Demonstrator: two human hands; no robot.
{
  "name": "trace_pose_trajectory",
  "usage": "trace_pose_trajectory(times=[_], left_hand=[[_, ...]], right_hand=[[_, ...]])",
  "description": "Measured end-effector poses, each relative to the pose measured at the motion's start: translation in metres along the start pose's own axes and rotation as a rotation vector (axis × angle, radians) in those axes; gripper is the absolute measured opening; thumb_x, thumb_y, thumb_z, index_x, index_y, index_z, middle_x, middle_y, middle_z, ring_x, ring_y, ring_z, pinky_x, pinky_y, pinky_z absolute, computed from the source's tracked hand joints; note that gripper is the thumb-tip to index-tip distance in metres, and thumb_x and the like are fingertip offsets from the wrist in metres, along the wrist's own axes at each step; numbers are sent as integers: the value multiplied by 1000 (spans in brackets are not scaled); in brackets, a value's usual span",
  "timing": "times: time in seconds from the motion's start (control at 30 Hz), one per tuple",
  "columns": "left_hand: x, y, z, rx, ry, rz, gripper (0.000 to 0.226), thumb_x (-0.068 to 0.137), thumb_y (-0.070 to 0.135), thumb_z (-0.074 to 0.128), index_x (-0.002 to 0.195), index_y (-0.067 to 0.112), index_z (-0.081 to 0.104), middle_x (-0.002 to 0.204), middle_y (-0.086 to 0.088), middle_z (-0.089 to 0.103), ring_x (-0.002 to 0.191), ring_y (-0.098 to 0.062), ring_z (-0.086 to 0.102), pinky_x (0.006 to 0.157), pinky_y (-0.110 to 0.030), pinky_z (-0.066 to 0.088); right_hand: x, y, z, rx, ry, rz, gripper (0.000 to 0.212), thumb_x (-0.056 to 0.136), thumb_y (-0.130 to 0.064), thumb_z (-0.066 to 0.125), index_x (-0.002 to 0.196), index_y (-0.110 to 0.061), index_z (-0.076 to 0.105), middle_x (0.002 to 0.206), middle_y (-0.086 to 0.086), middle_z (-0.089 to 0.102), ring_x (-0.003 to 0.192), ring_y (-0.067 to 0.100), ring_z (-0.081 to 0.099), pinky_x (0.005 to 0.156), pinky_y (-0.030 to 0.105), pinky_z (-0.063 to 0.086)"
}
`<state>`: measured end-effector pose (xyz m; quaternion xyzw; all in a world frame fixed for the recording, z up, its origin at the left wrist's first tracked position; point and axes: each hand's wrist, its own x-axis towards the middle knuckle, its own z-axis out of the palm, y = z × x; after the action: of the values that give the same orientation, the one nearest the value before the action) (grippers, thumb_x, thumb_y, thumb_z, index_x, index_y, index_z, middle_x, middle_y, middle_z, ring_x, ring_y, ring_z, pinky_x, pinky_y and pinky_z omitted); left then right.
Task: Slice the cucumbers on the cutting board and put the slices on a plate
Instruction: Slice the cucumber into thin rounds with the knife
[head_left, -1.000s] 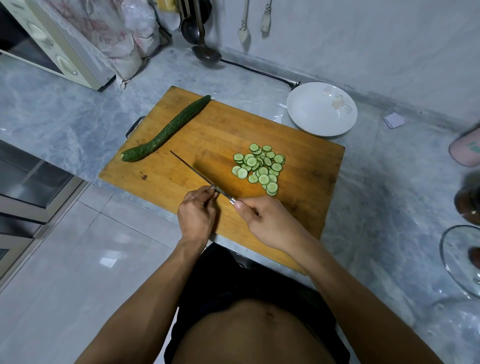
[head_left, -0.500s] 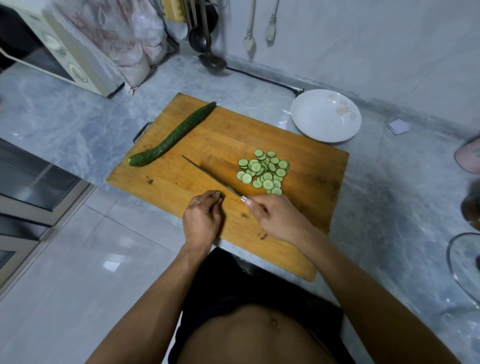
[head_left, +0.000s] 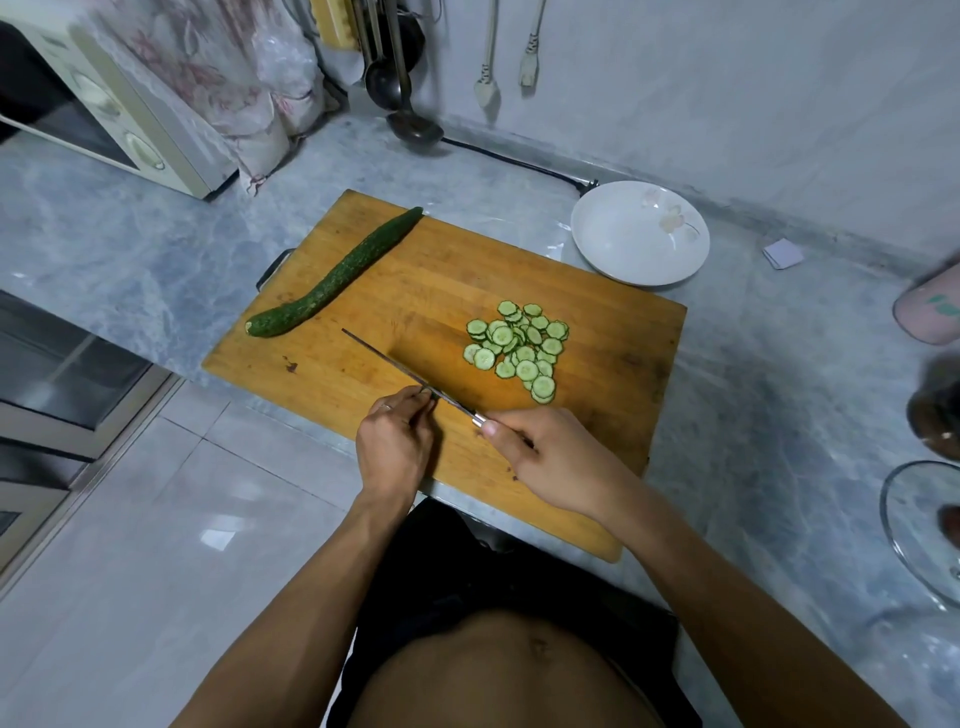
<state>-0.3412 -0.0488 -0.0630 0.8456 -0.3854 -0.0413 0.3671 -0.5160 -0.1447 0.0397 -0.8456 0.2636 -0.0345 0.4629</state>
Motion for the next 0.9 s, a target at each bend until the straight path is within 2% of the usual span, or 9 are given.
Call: trace_pose_trajectory(times=[0.1, 0.23, 0.37, 0.47, 0.57, 0.7, 0.8, 0.9], left_hand=[[-1, 0, 0, 11, -16, -20, 24, 80, 0, 66, 99, 8, 77, 104, -10, 74, 93, -24, 68, 82, -26, 51], [-1, 3, 0, 22, -15, -34, 21, 82, 2, 64, 98, 7, 77, 102, -8, 74, 92, -26, 68, 80, -27, 51], [-2, 3, 0, 1, -4, -51, 21, 82, 1, 65, 98, 7, 77, 103, -9, 74, 93, -25, 68, 82, -26, 50], [-2, 4, -1, 0, -2, -55, 23, 80, -2, 65, 98, 6, 77, 104, -10, 74, 93, -26, 68, 81, -25, 49], [-1, 8, -1, -4, -7, -61, 25, 75, -6, 66, 93, 5, 78, 104, -11, 73, 92, -27, 68, 78, -23, 49], [-1, 8, -1, 6, -13, -58, 24, 73, -6, 66, 91, 5, 78, 102, -10, 74, 90, -28, 69, 74, -24, 50], [-1, 7, -2, -5, -5, -61, 21, 78, -3, 66, 94, 5, 77, 102, -9, 74, 92, -27, 68, 79, -23, 48], [0, 7, -5, -21, 12, -56, 18, 83, 2, 69, 98, 7, 77, 102, -7, 74, 94, -22, 68, 84, -17, 44]], right_hand=[[-2, 0, 1, 6, -2, 7, 37, 106, -35, 44, 80, -15, 59, 59, -1, 40, 54, 9, 39, 54, 38, 36], [-2, -4, 3, 28, 2, 7, 41, 105, -34, 45, 65, -35, 47, 56, -6, 37, 52, 8, 35, 53, 31, 30], [1, -7, 6, 42, -7, 48, 46, 105, -37, 44, 59, -37, 42, 57, -6, 32, 53, 10, 31, 52, 36, 28], [6, -7, 9, 33, -13, 64, 45, 104, -39, 44, 59, -34, 42, 57, -6, 31, 53, 10, 31, 52, 34, 28], [15, -6, 17, 43, 7, 68, 42, 105, -37, 44, 66, -21, 43, 57, -7, 33, 52, 9, 31, 52, 32, 29], [25, -5, 26, 32, 19, 102, 32, 105, -38, 45, 80, -22, 57, 57, -6, 38, 51, 8, 36, 53, 29, 33], [25, -1, 27, 4, 32, 92, 32, 105, -39, 44, 90, -18, 62, 58, -5, 41, 54, 9, 40, 56, 32, 38], [23, 4, 20, -15, 39, 74, 36, 104, -41, 44, 89, -14, 62, 58, -4, 42, 53, 14, 41, 54, 34, 37]])
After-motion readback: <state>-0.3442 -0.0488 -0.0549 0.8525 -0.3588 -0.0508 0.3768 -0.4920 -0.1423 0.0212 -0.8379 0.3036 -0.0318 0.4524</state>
